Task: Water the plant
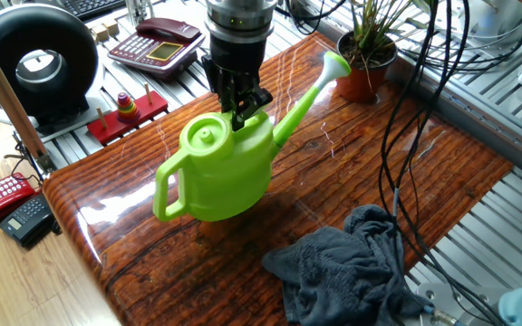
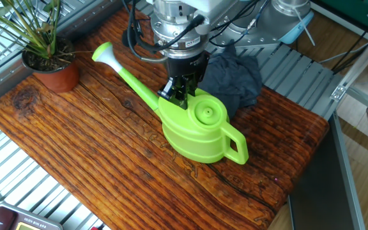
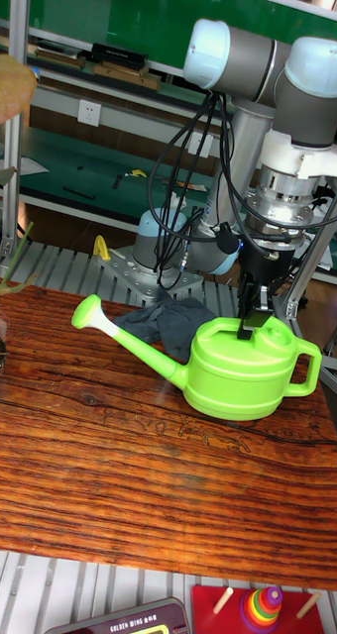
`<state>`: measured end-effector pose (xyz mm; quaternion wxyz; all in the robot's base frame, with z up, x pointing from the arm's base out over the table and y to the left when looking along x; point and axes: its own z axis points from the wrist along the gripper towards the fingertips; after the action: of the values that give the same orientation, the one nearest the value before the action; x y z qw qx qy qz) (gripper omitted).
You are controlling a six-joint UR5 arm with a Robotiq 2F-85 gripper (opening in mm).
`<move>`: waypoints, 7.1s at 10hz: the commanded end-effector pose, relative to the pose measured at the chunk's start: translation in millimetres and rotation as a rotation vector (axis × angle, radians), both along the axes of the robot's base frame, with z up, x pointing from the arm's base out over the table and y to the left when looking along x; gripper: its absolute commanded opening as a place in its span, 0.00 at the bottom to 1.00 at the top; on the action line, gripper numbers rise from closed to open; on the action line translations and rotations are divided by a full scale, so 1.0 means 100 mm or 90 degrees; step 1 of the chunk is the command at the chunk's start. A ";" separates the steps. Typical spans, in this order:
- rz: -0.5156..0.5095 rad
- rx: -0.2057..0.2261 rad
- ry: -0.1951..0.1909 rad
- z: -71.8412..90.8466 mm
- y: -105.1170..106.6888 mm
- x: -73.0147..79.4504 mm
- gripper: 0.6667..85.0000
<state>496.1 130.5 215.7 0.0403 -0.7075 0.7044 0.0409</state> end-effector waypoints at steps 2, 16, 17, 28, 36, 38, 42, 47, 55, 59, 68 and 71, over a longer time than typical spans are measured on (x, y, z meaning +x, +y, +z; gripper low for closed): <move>-0.010 0.011 -0.013 -0.01 -0.06 -0.01 0.00; -0.131 -0.088 -0.004 0.01 -0.70 -0.01 0.00; -0.127 -0.080 0.000 0.06 -0.74 -0.03 0.00; 0.056 -0.076 -0.004 0.04 -0.72 -0.05 0.00; 0.104 -0.017 0.002 0.09 -0.78 -0.09 0.00; 0.110 -0.011 0.002 0.10 -0.88 -0.10 0.00; 0.114 0.027 -0.005 0.10 -0.85 -0.10 0.00; 0.114 0.026 -0.005 0.09 -0.96 -0.12 0.00; 0.121 0.076 -0.015 0.06 -0.98 -0.18 0.00; 0.112 0.066 -0.019 0.03 -1.08 -0.18 0.00; 0.106 0.099 -0.029 0.01 -1.07 -0.22 0.00; 0.106 0.107 -0.032 0.02 -1.03 -0.21 0.00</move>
<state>473.1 22.0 214.4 0.1019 -0.7598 0.6370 0.0810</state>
